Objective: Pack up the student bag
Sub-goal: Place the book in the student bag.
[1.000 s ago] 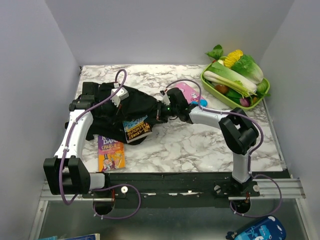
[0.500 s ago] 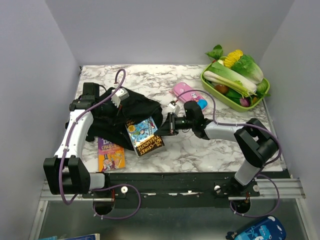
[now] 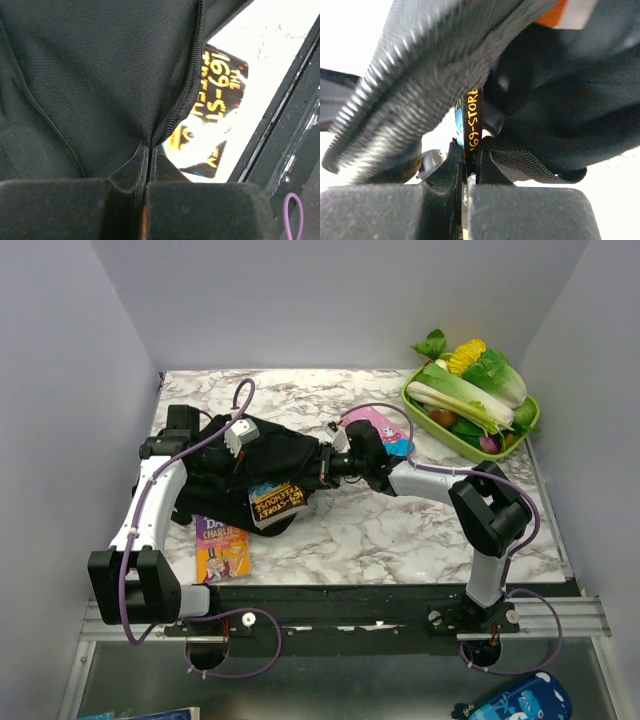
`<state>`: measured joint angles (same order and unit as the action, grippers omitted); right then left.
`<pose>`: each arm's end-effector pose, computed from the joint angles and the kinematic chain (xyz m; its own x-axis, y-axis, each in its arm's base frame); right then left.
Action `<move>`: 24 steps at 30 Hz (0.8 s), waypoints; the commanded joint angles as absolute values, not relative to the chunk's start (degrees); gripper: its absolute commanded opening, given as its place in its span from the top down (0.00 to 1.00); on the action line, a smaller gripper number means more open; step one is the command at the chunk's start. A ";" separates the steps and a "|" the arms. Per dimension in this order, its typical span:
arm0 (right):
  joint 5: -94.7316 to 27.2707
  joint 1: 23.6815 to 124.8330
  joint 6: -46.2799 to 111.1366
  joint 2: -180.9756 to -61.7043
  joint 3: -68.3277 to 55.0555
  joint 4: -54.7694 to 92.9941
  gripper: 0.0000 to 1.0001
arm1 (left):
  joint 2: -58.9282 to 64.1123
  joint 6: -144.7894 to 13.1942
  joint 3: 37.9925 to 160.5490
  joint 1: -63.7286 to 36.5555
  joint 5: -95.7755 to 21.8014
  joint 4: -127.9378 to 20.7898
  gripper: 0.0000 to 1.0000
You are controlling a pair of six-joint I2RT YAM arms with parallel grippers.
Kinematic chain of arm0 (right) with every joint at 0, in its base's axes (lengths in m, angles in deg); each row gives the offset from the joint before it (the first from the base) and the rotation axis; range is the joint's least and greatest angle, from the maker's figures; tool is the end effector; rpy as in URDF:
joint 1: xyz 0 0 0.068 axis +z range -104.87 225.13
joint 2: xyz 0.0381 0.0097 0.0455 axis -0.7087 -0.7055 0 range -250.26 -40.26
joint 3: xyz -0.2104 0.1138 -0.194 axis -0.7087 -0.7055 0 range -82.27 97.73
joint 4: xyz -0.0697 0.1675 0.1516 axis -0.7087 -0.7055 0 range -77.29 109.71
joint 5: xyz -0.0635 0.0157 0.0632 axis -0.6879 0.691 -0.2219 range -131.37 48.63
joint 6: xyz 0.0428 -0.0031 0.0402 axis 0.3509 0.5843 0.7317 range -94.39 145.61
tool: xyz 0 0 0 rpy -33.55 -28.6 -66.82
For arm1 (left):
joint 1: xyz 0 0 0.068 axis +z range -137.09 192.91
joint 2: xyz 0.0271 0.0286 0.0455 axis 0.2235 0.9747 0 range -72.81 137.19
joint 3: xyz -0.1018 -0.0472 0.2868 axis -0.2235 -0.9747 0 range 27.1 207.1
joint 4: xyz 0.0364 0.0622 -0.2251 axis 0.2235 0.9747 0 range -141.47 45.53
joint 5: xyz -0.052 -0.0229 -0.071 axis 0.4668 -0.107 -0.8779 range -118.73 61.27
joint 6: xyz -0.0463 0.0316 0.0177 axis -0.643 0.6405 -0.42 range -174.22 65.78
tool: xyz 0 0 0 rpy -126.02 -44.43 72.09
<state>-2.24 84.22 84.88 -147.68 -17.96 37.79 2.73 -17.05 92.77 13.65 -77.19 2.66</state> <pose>0.2992 0.2775 0.2494 -0.9697 0.0712 -0.2336 -0.1946 0.3526 0.9153 0.2154 -0.0291 0.3340 -0.5232 0.3938 -0.7558 0.7976 0.5386 -0.2715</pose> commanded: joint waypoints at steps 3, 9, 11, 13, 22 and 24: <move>-24.38 84.15 90.47 -145.64 -17.05 39.66 0.99 | 4.09 -10.81 95.48 13.09 -86.64 12.33 1.00; -24.16 85.12 87.06 -152.66 -5.74 29.44 0.67 | 6.64 -4.30 98.11 13.09 -89.02 19.63 1.00; -23.71 85.99 83.12 -153.64 -2.82 25.35 0.38 | 6.82 -3.77 98.21 13.00 -88.84 20.25 1.00; -24.49 86.35 81.26 -152.15 -5.71 24.98 0.05 | 6.55 -3.77 97.77 13.09 -88.23 19.38 1.00; -31.09 86.44 71.23 -141.95 -16.79 21.29 0.13 | 6.46 -6.75 97.24 13.09 -87.96 15.33 1.00; -29.34 86.44 70.79 -142.21 -16.88 21.29 0.20 | 6.46 -7.37 97.33 13.09 -87.88 14.80 0.99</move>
<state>-27.85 86.06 75.04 -143.81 -15.84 22.58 7.11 -6.91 96.79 13.54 -82.66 14.81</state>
